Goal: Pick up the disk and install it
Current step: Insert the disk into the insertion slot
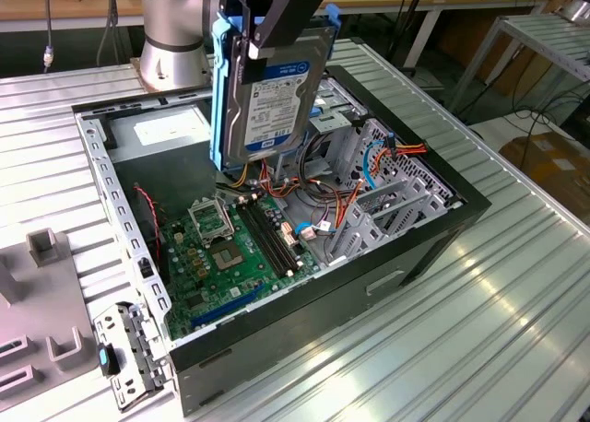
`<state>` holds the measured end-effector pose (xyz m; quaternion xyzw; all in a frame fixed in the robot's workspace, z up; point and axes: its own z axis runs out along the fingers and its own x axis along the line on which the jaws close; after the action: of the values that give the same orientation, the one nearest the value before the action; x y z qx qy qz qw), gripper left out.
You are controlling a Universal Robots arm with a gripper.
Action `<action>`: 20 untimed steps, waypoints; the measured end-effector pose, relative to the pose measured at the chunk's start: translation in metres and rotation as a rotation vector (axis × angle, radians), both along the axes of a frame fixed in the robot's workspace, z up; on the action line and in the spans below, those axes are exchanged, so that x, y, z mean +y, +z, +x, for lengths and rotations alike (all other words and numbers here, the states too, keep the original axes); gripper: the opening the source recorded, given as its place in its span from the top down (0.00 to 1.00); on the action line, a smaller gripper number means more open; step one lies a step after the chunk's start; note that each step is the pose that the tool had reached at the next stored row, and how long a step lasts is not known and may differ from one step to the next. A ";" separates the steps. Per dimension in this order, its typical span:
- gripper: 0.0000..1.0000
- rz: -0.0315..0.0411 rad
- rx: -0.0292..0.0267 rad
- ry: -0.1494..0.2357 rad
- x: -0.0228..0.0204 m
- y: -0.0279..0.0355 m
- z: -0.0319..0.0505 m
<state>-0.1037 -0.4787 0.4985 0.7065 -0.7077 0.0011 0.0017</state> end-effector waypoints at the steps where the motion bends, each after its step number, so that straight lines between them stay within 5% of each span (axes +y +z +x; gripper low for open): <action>1: 0.63 0.0000 0.0000 0.000 -0.0007 0.0000 0.0000; 20: 0.63 0.0000 0.0000 0.000 -0.0072 -0.0001 0.0001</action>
<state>-0.1036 -0.4859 0.4984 0.7065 -0.7077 0.0011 0.0017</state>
